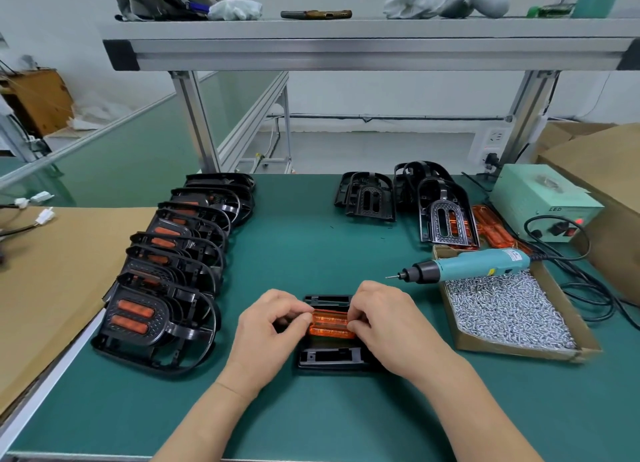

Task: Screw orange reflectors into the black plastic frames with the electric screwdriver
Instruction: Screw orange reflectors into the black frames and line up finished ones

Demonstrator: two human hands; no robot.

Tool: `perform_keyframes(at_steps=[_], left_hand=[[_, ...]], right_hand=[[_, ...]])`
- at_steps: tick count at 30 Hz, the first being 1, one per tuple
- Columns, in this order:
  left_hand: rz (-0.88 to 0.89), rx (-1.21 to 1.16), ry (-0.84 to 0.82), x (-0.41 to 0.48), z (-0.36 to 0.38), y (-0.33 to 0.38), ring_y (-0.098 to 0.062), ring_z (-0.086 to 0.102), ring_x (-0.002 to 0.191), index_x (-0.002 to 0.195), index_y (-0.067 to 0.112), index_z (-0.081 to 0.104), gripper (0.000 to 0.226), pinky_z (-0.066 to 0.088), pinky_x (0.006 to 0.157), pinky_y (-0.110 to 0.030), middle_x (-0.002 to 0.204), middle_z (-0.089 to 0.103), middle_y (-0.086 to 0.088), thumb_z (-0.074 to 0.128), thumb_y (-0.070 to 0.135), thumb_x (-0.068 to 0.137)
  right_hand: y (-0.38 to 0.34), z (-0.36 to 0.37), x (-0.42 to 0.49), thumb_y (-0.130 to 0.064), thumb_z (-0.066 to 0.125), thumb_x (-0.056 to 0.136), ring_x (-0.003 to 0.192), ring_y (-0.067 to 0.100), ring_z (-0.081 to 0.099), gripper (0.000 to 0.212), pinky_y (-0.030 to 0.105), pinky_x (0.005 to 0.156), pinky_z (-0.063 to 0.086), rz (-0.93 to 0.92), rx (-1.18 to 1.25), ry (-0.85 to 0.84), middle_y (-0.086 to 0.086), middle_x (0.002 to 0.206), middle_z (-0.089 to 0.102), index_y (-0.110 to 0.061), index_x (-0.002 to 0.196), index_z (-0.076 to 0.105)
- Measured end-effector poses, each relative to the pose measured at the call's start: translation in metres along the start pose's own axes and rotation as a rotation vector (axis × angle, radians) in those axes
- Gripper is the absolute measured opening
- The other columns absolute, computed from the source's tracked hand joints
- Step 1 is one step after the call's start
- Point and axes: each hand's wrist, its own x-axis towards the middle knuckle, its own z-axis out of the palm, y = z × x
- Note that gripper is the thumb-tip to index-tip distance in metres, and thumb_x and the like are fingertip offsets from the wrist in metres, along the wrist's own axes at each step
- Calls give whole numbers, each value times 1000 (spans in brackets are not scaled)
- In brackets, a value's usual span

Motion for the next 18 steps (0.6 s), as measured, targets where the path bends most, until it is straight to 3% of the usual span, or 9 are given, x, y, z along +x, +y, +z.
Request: perform_keyframes(at_steps=[8, 18], left_hand=[[27, 106, -102, 2, -1, 1, -14, 61, 96, 72, 27, 71, 25, 42, 84, -17, 91, 63, 12, 76, 4, 81], [2, 155, -71, 2, 2, 3, -11, 58, 96, 71, 23, 69, 22, 41, 86, -19, 89, 61, 9, 74, 3, 81]], right_hand=[[-3, -4, 1, -23, 61, 94, 96, 19, 57, 8, 36, 90, 46, -20, 4, -54, -6, 100, 56, -21, 89, 67], [-4, -2, 1, -30, 63, 94, 99, 17, 55, 6, 33, 85, 46, 5, -31, -54, -8, 98, 53, -26, 93, 69]])
